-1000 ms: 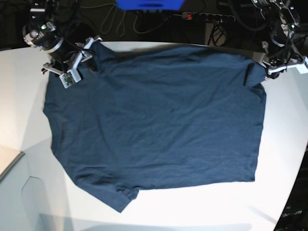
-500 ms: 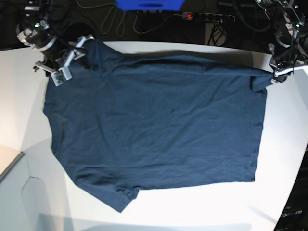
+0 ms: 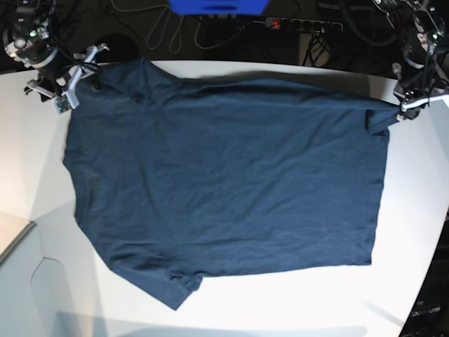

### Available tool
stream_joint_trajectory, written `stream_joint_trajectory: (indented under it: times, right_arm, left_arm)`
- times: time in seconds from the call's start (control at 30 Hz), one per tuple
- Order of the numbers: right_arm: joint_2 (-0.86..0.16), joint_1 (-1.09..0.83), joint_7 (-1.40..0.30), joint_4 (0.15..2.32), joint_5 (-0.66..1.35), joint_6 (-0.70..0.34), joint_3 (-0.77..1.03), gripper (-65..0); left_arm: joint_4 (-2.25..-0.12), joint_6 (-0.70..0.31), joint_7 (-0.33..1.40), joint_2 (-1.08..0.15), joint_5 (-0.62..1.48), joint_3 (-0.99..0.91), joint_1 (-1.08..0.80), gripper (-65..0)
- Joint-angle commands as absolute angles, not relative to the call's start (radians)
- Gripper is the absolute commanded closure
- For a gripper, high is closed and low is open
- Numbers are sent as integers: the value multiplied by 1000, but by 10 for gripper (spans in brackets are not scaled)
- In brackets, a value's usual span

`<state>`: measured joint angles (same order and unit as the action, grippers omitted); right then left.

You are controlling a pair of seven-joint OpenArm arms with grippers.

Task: Layout the t-shirt on the table in an organized manner, then fold the t-shirt properly
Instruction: 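Lift the collar edge with both grippers and fold it over toward the hem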

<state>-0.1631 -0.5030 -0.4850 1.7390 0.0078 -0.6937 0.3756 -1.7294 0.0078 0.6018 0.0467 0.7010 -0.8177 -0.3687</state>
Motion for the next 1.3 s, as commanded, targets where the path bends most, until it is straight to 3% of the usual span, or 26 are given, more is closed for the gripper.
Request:
stream_joint_trajectory:
  times: [0.0, 0.27, 0.73, 0.87, 1.07, 1.27]
  right_arm:
    - [-171, -518, -476, 1739, 15, -698, 375, -352]
    - [-193, -513, -476, 1658, 15, -698, 288, -352]
    - [-193, -463, -476, 1557, 15, -698, 285, -340]
    - [-193, -467, -476, 1560, 15, -698, 285, -244]
    - [-193, -467, -476, 1563, 15, -698, 285, 0]
    - [-191, -501, -476, 1658, 16, -698, 285, 0]
  left_arm:
    - [-1747, 2, 584, 36, 711, -822, -374, 0]
    - [-1741, 2, 584, 36, 710, -822, -369, 0]
    - [-1739, 2, 584, 36, 708, -822, -375, 0]
    - [-1739, 2, 584, 36, 708, -823, -375, 0]
    - [-1747, 2, 584, 36, 708, -825, -377, 0]
    - [-1751, 2, 582, 36, 710, -846, -369, 0]
